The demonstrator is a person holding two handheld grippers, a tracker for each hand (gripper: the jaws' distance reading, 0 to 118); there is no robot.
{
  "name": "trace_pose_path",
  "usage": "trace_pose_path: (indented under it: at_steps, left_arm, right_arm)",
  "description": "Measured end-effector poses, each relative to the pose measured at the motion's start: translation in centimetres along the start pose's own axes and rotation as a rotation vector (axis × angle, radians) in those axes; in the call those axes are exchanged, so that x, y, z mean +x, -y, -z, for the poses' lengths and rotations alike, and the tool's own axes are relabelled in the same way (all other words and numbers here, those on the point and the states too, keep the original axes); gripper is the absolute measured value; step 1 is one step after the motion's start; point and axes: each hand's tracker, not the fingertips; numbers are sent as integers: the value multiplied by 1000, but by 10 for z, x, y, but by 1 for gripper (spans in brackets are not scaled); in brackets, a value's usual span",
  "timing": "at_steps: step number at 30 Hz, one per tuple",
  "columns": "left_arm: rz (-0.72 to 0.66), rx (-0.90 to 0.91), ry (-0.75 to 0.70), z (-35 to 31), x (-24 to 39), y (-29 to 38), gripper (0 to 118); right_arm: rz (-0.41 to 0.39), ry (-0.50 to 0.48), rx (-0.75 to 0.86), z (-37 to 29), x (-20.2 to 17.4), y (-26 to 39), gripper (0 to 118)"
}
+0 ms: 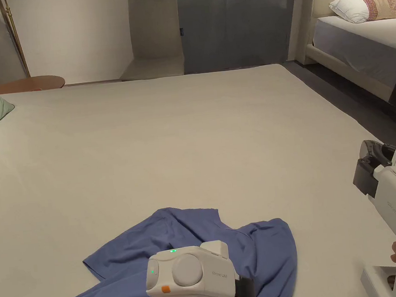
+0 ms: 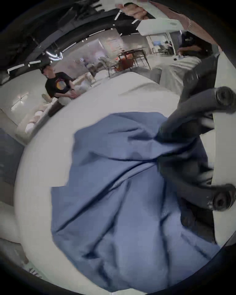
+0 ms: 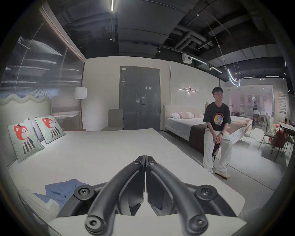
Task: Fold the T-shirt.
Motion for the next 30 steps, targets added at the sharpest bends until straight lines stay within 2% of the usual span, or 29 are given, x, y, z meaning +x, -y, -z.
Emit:
trace_pose_path:
  at_steps: [1,2,3,9,11,12,13,15,16,18,23,25,28,29,30]
  left_arm:
    - [35,66,-12,-14,2,-3,63]
    - [63,149,-23,-31,2,-5,85]
    - [81,220,-36,-48,2,-7,97]
    - [90,691,-242,-186,-13,-11,96]
    - [76,813,-349,-224,-21,-2,94]
    - [76,858,-400,-239,-25,2,87]
    - [79,892,-458,-252,-28,8,64]
    - [97,943,-556,-272,-33,20,9]
    - [88,959,-599,-278,-32,24,1]
    - [76,984,-602,-286,-37,33,0]
    - [47,891,-593,-288,-54,37,0]
    - [30,812,-639,-279,-65,38,0]
    - [-58,664,-586,-257,-92,42,0]
    - [-97,612,-574,-244,-102,45,3]
    - [-129,587,-568,-233,-111,50,17]
  right_arm:
    - [1,-5,5,-1,-2,-1,1]
    - [-1,-10,10,-1,-4,-2,1]
    - [-4,-15,14,-2,-5,-4,1]
    - [4,-46,52,-2,-18,-12,1]
    - [13,-59,61,-2,-24,-12,1]
    - [16,-65,63,-1,-26,-12,1]
    - [19,-71,64,-1,-29,-12,1]
    - [22,-85,65,0,-35,-10,1]
    - [21,-91,63,0,-38,-10,1]
    - [23,-104,57,2,-43,-8,1]
    - [16,-131,47,2,-54,-5,1]
    - [11,-137,43,2,-57,-3,1]
    - [2,-143,25,3,-61,3,1]
    - [-1,-144,13,3,-61,5,1]
    - [-1,-148,1,4,-61,8,1]
